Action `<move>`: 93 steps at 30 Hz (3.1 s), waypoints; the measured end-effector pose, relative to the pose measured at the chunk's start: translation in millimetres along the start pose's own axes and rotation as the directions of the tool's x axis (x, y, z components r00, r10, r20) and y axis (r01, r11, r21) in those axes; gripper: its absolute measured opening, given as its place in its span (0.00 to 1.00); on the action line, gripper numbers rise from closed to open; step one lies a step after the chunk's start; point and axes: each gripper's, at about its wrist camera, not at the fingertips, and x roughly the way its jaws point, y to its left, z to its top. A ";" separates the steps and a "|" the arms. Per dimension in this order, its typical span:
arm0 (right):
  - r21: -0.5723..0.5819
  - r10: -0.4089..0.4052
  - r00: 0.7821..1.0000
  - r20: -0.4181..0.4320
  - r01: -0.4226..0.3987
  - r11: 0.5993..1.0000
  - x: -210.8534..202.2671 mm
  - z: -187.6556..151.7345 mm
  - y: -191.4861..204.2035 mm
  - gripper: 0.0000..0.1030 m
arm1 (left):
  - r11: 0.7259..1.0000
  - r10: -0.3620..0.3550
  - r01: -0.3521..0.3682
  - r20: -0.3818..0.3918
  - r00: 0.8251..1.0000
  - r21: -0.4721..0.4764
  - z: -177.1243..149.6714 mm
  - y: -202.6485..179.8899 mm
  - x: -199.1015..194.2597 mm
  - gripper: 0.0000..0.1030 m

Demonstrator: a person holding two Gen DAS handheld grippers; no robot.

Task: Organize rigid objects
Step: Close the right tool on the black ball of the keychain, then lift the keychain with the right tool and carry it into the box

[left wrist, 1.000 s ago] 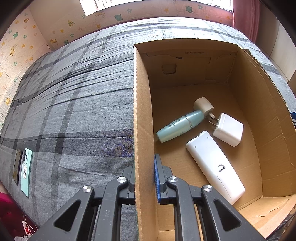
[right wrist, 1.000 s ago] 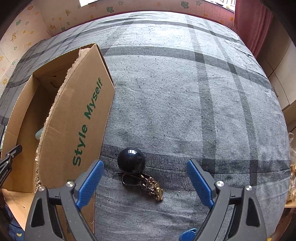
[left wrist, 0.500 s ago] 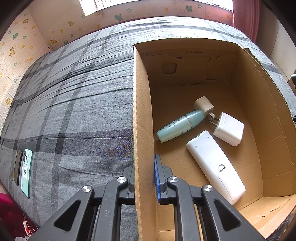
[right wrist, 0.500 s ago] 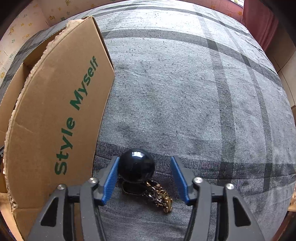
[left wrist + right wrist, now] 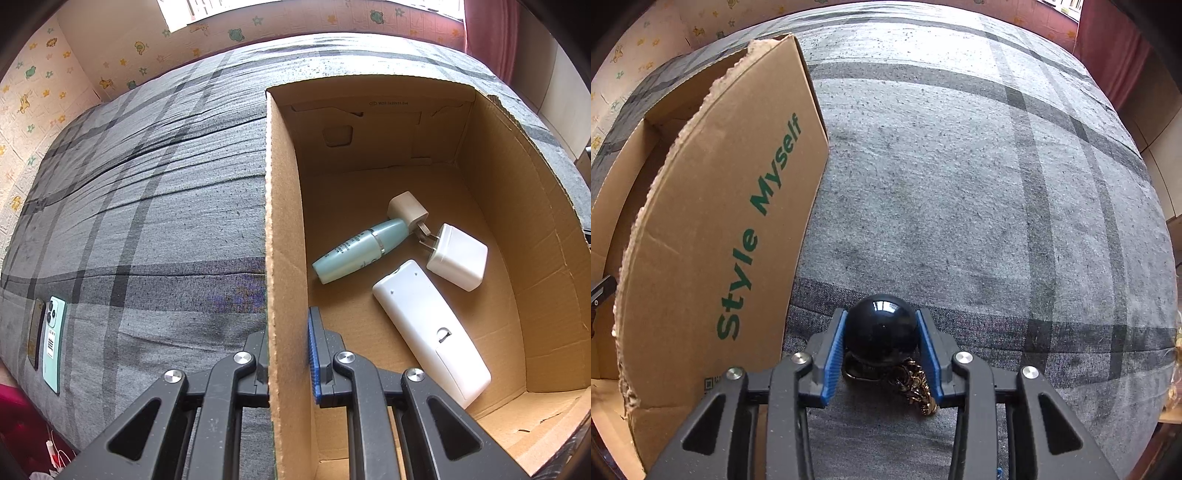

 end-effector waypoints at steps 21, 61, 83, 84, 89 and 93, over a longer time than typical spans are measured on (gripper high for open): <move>0.014 -0.006 0.997 0.080 0.005 1.000 -65.0 -2.9 4.8 0.39 | 1.000 -0.019 0.019 0.002 1.000 -0.006 -0.2 2.5 2.8 0.14; -0.105 0.039 0.975 0.216 -0.017 0.994 -148.3 32.3 80.3 0.39 | 1.000 -0.022 0.022 0.001 1.000 -0.004 -1.1 1.9 2.1 0.14; -0.189 0.097 0.990 0.104 -0.076 0.979 -89.8 25.9 144.2 0.39 | 1.000 -0.025 0.025 0.000 1.000 -0.007 -0.8 2.3 3.0 0.14; -0.190 0.096 0.991 0.095 -0.076 0.979 -85.9 24.1 145.9 0.39 | 1.000 -0.023 0.023 0.000 1.000 -0.006 -0.8 2.5 3.0 0.14; -0.194 0.100 0.994 0.046 -0.090 0.977 -65.3 14.6 152.3 0.39 | 1.000 -0.023 0.023 0.000 1.000 -0.005 -0.8 1.9 2.6 0.14; -0.206 0.091 0.996 0.013 -0.087 0.975 -51.8 8.3 158.0 0.39 | 1.000 -0.021 0.021 0.000 1.000 -0.004 -0.7 1.2 2.4 0.14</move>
